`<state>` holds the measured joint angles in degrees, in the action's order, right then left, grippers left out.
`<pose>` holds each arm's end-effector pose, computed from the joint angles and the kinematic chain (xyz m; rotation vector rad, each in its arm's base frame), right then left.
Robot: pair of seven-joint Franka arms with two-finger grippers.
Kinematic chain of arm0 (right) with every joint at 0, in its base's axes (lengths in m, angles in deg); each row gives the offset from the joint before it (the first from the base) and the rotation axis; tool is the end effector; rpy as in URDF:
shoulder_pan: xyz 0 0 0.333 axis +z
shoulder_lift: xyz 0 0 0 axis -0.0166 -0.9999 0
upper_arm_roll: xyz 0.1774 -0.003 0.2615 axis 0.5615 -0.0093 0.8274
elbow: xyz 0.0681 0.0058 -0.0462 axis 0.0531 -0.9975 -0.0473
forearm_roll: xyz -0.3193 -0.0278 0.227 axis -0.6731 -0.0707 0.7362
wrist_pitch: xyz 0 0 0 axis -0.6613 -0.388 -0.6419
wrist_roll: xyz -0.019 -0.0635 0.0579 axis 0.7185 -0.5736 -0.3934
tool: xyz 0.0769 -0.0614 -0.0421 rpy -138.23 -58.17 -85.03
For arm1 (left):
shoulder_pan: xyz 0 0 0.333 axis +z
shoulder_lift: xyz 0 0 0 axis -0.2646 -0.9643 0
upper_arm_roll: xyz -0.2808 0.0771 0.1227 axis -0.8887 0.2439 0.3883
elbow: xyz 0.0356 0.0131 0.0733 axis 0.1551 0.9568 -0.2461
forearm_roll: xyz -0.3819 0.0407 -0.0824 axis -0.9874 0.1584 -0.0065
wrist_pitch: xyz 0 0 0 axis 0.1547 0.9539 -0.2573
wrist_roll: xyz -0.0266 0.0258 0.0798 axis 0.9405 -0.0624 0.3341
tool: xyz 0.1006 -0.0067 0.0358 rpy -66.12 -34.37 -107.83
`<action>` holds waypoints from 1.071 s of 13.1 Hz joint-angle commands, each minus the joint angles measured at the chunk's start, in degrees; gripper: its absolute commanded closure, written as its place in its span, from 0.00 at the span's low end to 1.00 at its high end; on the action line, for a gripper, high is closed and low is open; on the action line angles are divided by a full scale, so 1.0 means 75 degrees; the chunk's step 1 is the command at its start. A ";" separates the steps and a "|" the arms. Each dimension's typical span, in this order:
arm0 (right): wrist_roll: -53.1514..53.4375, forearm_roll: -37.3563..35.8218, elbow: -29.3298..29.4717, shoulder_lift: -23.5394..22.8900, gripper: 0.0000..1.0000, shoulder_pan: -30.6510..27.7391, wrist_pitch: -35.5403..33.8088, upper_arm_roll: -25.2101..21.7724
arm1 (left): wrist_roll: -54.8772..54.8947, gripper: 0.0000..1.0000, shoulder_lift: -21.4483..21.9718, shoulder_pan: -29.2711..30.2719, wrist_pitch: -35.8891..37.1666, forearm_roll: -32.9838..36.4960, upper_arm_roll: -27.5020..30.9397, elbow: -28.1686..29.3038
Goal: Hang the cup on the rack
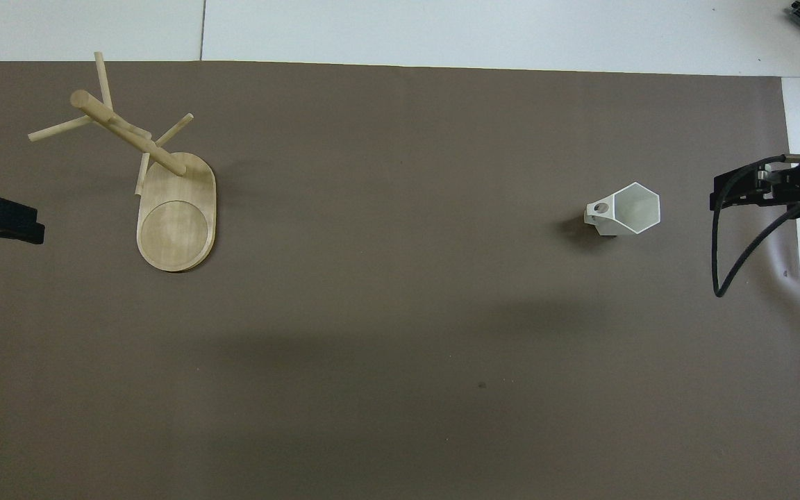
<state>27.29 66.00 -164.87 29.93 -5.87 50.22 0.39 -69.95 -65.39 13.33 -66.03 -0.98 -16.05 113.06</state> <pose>0.5815 -0.0211 0.6017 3.1164 -0.1908 0.0179 0.5373 -0.0249 0.6427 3.1365 -0.0463 -0.0392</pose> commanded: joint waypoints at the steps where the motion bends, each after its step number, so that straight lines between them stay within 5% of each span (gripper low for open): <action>1: 0.0103 0.0086 -0.0171 0.0166 0.00 -0.0040 -0.0028 0.0030 | -0.0066 0.00 0.0257 -0.0129 -0.0152 0.0147 0.0063 0.0324; 14: -0.0096 0.0180 -0.0194 0.0166 0.00 -0.0028 0.0065 0.0054 | -0.0101 0.00 0.0257 -0.0129 -0.0094 0.0147 0.0051 0.0312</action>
<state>27.26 66.16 -164.91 29.93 -5.85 50.22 0.62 -69.95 -65.08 13.33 -66.00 -0.98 -16.07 113.30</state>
